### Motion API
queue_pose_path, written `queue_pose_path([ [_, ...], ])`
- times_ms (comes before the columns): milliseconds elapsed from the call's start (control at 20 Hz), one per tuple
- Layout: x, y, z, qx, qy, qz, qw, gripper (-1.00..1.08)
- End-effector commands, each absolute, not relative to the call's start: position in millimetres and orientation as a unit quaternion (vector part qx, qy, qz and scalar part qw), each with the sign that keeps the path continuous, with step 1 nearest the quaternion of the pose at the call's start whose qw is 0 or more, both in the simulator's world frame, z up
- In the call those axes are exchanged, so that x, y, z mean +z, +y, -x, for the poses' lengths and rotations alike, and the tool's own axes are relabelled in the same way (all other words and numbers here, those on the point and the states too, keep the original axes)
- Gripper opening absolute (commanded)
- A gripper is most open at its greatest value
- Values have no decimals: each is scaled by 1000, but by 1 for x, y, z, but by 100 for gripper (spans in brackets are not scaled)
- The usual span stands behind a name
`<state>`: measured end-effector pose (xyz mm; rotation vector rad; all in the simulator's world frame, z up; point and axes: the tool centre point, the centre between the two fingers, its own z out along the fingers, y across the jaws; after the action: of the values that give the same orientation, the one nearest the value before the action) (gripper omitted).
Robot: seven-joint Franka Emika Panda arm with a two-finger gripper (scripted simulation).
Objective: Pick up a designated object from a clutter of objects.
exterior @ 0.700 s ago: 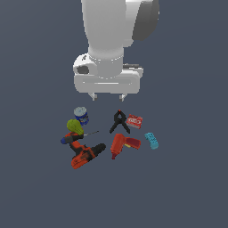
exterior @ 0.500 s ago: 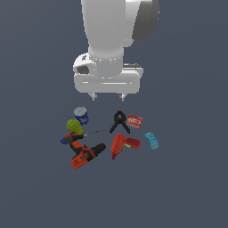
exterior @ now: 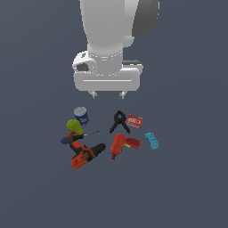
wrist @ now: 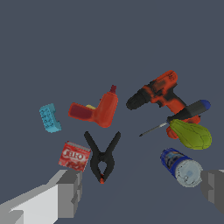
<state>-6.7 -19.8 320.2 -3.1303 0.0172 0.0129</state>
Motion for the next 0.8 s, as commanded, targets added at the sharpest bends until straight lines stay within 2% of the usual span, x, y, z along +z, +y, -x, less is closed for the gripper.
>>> queue_pose_path([
  [0,320,-20,7,4,5,1000,6,100],
  [750,289,-52,-1,3,-44,999,9,100],
])
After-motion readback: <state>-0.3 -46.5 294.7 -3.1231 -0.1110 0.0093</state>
